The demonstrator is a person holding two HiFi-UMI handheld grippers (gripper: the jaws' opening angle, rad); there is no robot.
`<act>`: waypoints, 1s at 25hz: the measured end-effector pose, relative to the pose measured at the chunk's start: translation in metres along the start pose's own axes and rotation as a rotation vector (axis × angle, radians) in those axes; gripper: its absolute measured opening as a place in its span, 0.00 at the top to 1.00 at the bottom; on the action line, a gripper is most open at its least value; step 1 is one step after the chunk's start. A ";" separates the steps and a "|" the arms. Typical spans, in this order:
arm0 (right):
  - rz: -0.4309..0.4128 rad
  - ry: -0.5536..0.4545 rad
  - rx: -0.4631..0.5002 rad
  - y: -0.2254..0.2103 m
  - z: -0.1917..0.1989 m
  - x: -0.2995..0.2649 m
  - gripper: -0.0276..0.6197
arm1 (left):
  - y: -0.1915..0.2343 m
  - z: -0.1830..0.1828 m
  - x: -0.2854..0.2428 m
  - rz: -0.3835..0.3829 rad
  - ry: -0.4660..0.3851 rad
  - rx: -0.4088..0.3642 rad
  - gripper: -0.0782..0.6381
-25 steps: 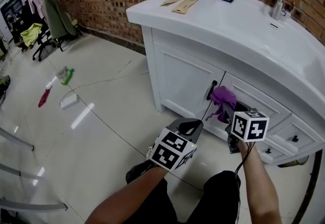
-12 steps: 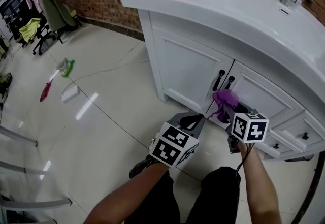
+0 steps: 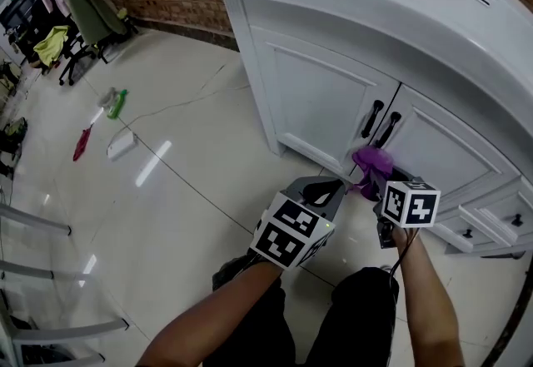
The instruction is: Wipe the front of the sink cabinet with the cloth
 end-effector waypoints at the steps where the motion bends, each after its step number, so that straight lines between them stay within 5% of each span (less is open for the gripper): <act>1: 0.003 0.010 -0.013 -0.002 0.006 -0.004 0.77 | 0.001 0.001 -0.001 -0.001 0.004 -0.003 0.88; 25: 0.099 0.215 -0.134 -0.047 0.124 -0.101 0.77 | 0.054 0.046 -0.019 -0.025 0.144 -0.025 0.88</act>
Point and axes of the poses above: the fingertips, and each gripper's own axes: x backward along the fingers, y to its left, z out of its underside, the point moved 6 cm from there along x, backward along the fingers, and after that the axes turned 11 degrees about -z, right-handed, at the moved point
